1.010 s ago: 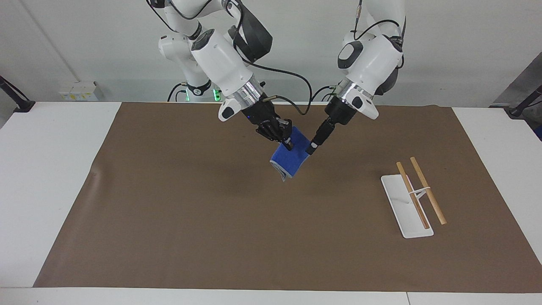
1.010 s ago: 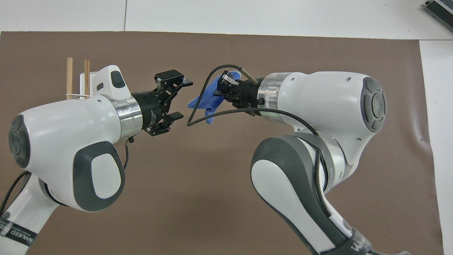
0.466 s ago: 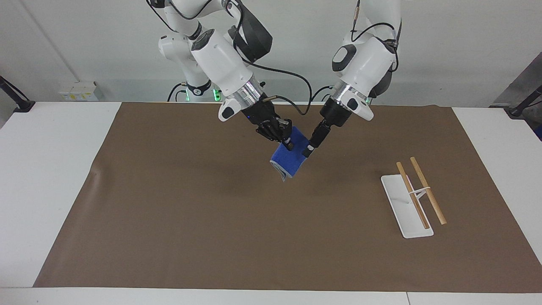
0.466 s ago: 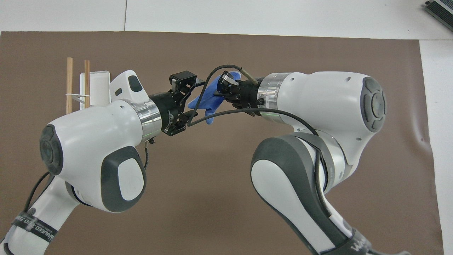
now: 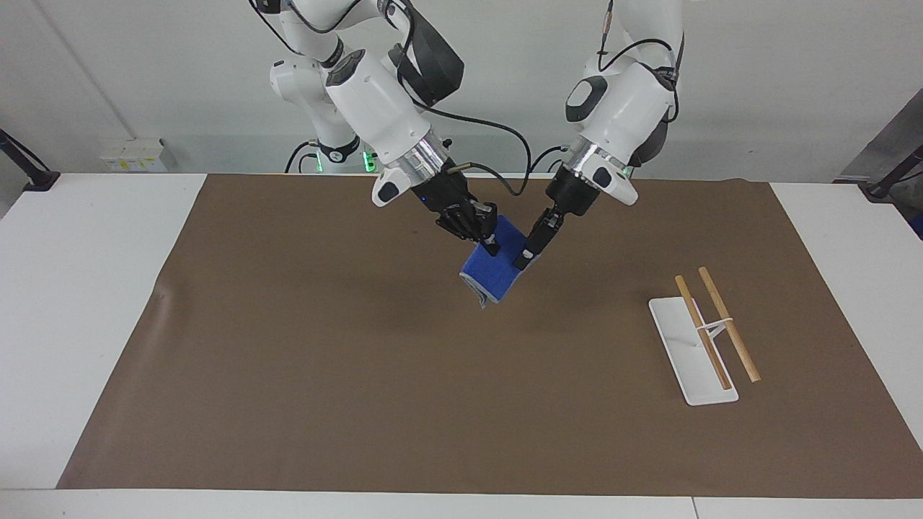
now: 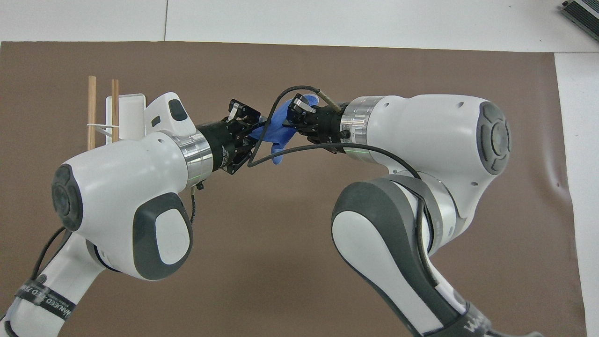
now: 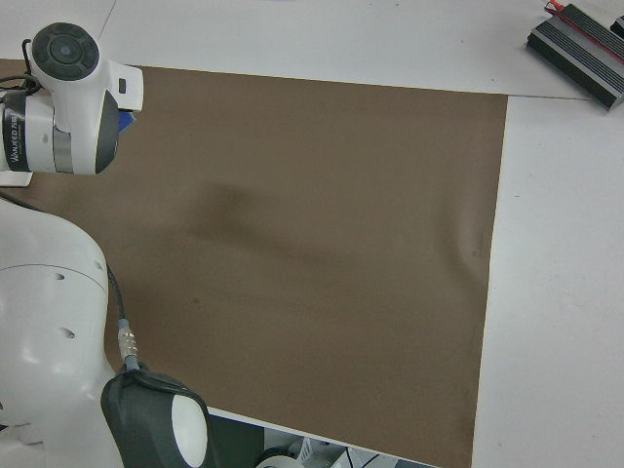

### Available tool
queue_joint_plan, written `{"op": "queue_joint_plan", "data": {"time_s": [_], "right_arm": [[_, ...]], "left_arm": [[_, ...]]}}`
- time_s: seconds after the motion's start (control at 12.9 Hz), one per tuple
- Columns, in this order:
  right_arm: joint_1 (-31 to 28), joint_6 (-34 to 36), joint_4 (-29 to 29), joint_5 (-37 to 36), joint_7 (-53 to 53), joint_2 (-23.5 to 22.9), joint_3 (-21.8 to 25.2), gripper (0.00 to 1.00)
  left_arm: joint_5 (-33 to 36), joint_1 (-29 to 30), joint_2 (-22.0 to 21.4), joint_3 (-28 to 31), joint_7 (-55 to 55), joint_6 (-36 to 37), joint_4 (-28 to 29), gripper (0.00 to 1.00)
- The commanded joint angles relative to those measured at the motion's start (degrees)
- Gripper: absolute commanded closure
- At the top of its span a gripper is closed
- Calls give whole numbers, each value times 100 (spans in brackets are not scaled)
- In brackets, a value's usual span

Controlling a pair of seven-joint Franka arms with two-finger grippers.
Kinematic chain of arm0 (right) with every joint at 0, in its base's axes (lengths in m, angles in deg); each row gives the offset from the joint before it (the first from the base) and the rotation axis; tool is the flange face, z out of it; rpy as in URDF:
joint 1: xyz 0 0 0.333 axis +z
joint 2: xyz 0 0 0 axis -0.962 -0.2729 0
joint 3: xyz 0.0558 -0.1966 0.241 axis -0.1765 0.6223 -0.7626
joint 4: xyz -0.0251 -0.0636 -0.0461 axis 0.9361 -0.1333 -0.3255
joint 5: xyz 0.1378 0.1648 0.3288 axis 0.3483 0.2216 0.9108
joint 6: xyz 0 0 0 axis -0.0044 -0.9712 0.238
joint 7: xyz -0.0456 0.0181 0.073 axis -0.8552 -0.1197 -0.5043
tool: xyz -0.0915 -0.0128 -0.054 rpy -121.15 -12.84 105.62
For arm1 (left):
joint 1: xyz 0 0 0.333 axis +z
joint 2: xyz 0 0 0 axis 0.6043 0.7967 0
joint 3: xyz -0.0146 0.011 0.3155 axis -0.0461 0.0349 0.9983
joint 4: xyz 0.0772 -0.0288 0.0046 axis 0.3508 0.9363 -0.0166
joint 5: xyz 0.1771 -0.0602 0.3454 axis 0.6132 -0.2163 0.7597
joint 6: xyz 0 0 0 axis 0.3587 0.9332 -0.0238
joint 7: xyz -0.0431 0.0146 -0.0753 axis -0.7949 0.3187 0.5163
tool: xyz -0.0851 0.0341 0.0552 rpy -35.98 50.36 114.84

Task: Right arm passes towel to left arm to hang
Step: 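Close the left gripper on the towel and open the right gripper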

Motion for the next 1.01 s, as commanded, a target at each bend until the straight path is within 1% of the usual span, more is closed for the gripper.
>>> {"op": "queue_joint_plan", "data": {"time_s": [0.0,0.08,0.23,0.31,0.39,0.62,0.7,0.78,0.93], "right_arm": [[-49,77,-29,102,39,6,-22,100],[-49,77,-29,102,39,6,-22,100],[-49,86,-29,93,21,6,-22,100],[-49,155,-29,58,-5,14,-22,87],[-67,243,-29,6,-31,23,-4,39],[-128,480,-20,-12,-14,85,22,31],[-129,507,-11,-73,-5,93,31,29],[-129,542,23,-283,-5,102,40,24],[-181,770,24,-958,-5,102,40,17]], "left_arm": [[-104,-93,-7,72,263,-87,68,97],[-104,-93,-7,72,386,-78,68,100],[-104,-76,-15,81,562,-52,68,100],[-104,-67,-7,81,650,-52,68,100],[-104,-49,-7,90,781,-52,68,100],[-104,-14,-7,107,1291,-26,68,100],[-86,90,-7,116,1475,-8,68,100],[-77,265,11,116,1738,70,68,100],[-60,477,19,116,2248,159,68,100]]}}
